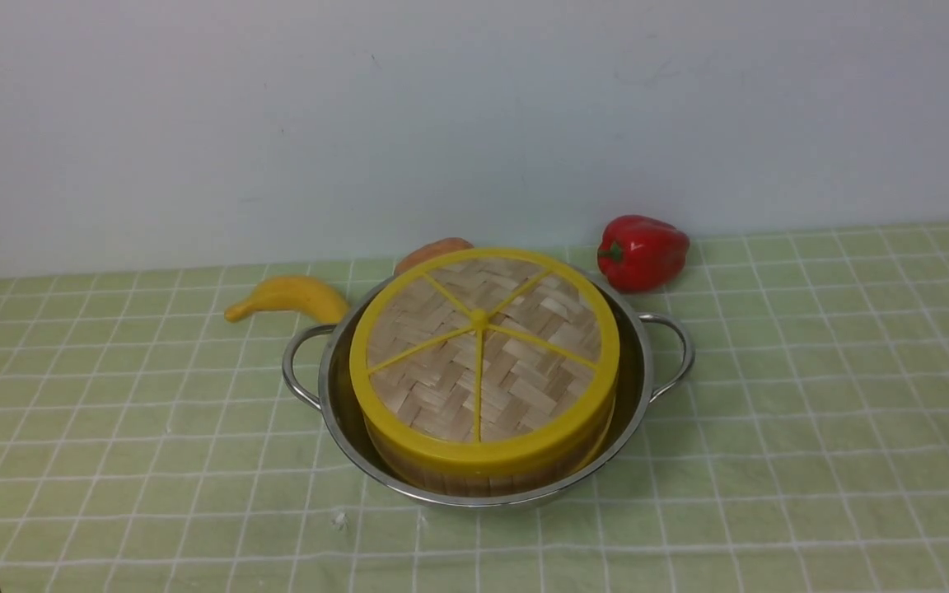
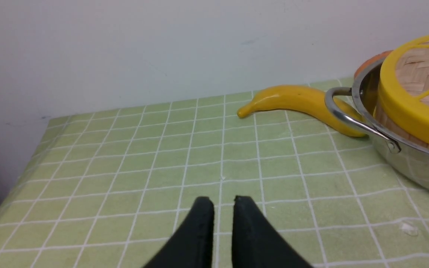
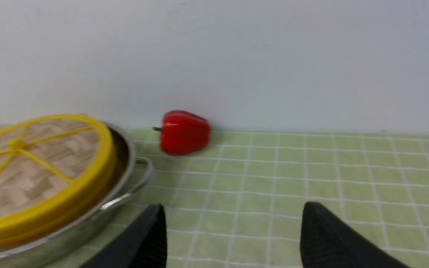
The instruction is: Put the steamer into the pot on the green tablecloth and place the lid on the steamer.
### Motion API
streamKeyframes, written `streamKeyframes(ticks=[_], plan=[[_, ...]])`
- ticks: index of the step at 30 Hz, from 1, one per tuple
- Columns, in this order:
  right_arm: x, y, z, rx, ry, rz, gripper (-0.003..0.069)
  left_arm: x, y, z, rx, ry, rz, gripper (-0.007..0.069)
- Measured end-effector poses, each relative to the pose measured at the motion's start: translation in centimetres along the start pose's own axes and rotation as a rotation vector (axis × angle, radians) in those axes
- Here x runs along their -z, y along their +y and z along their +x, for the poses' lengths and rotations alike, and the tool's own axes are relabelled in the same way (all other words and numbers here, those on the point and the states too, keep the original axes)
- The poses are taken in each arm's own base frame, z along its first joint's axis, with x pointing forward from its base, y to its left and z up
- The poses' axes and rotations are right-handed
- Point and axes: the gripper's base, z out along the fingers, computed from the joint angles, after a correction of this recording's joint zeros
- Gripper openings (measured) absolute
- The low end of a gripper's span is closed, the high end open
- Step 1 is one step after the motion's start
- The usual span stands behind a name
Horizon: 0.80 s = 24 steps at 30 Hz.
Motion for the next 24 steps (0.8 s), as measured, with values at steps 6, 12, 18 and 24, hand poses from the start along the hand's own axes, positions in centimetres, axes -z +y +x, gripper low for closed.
streamKeyframes(ticks=[6, 12, 18, 24], plan=[[-0.1, -1.2, 4.8, 0.015, -0.062, 0.079, 0.0471, 0.0, 0.0, 0.0, 0.0, 0.0, 0.0, 0.009], [-0.5, -1.6, 7.7, 0.012, -0.045, 0.097, 0.0471, 0.0, 0.0, 0.0, 0.0, 0.0, 0.0, 0.0096], [-0.7, -1.7, 8.5, 0.012, -0.025, 0.099, 0.0471, 0.0, 0.0, 0.0, 0.0, 0.0, 0.0, 0.0105], [-0.7, -1.7, 8.5, 0.012, -0.028, 0.098, 0.0471, 0.0, 0.0, 0.0, 0.0, 0.0, 0.0, 0.0116]])
